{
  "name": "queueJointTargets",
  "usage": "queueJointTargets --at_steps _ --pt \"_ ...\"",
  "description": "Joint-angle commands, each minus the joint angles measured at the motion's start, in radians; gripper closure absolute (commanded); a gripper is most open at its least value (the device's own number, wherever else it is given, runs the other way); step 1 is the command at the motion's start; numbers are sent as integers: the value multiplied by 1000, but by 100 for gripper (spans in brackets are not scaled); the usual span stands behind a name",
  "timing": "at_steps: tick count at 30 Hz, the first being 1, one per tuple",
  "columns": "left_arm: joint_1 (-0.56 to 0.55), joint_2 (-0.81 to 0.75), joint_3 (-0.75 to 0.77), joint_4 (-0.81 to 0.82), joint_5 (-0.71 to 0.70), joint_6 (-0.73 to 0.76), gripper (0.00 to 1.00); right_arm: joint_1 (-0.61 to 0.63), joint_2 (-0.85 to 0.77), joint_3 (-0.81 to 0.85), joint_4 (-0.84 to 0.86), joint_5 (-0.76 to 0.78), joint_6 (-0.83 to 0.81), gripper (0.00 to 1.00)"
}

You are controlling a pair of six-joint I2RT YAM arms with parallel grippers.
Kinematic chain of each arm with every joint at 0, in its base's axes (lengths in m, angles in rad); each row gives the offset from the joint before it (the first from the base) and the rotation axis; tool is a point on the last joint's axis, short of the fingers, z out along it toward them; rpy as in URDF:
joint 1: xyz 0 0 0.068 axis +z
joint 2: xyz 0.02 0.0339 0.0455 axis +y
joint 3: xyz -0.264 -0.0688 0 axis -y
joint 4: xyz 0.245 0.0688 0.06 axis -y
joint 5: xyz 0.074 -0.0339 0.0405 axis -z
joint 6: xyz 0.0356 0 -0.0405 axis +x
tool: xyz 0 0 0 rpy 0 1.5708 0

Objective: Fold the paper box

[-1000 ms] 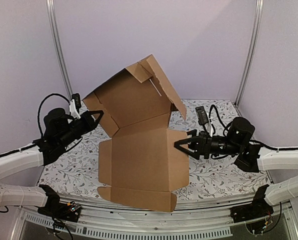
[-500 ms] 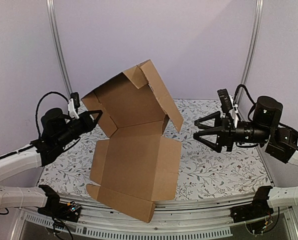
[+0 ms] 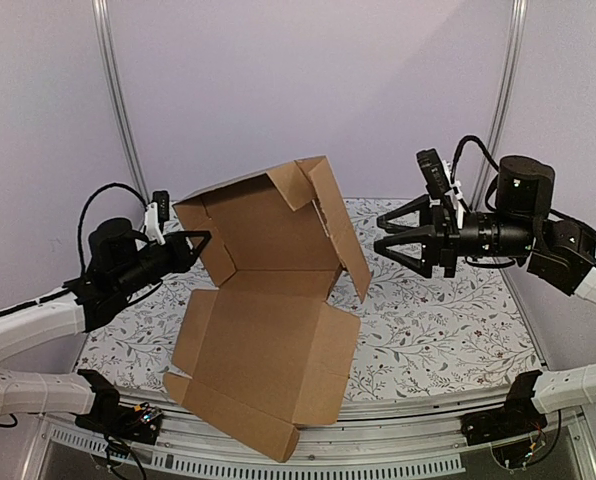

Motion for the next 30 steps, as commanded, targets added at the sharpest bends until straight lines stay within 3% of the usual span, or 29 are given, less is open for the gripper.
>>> queueJointTargets --at_steps 1,9,17,30 --pt "14 22 -5 -6 40 9 100 -5 55 59 -31 -3 -63 44" --pt "14 51 -9 -5 35 -5 100 11 158 125 -17 -71 -59 52" --pt "14 89 4 -6 33 -21 100 58 213 124 -14 -3 -61 60" --pt "12 105 17 -88 -93 -7 100 106 347 159 -18 332 -62 59"
